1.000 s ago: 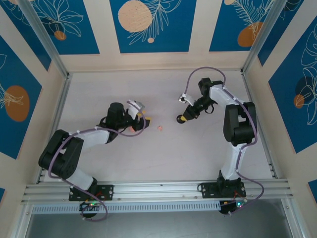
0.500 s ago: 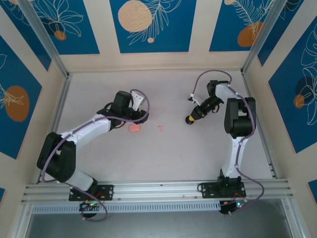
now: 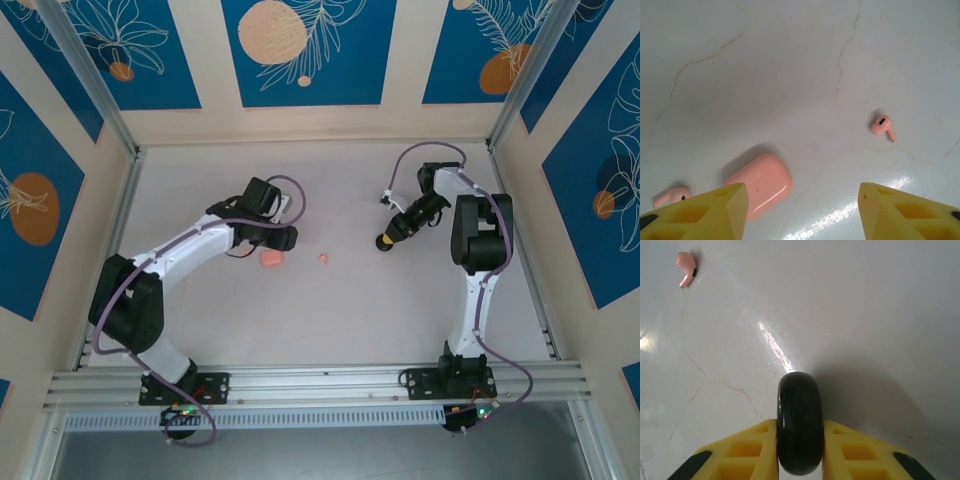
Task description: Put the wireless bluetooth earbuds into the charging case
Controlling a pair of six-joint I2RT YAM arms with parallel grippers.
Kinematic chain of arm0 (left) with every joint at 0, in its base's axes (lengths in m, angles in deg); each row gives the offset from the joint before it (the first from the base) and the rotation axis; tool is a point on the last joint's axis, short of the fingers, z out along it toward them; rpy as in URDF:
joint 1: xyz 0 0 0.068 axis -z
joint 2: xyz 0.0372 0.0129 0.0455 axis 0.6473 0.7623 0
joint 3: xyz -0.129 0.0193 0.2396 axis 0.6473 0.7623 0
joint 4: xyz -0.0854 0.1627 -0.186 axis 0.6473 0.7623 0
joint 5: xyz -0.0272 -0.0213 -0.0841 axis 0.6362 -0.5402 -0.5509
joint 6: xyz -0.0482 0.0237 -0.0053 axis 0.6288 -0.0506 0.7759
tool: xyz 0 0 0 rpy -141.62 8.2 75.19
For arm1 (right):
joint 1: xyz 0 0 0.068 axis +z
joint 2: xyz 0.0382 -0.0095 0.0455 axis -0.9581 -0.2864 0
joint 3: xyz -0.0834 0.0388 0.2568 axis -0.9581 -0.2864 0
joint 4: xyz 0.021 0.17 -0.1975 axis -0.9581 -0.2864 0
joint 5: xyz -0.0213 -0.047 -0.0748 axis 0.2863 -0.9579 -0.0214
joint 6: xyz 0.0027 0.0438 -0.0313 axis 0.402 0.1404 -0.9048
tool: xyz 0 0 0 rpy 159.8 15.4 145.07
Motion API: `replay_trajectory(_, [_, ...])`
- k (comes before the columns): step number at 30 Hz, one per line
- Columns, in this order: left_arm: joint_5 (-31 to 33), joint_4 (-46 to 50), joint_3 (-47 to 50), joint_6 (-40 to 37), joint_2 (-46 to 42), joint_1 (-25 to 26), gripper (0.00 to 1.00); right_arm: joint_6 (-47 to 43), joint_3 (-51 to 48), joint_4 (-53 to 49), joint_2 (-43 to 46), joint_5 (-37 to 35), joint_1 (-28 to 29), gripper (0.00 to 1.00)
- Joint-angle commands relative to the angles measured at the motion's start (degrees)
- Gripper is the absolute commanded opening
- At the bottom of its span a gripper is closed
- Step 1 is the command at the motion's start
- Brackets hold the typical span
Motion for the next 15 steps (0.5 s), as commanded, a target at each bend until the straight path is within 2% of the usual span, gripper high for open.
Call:
replay_trajectory(1, [1.54,7.03,-2.94,3.67,1.34,0.99,0.59,0.5,1.21,0.86,-2.23,-1.65,-0.29,0.28])
replay_trajectory(15, [5.48,18.71,-10.7,9.37,6.88,3.36,0.61,5.13,1.62,5.82,0.08,-3.33,-0.25,0.43])
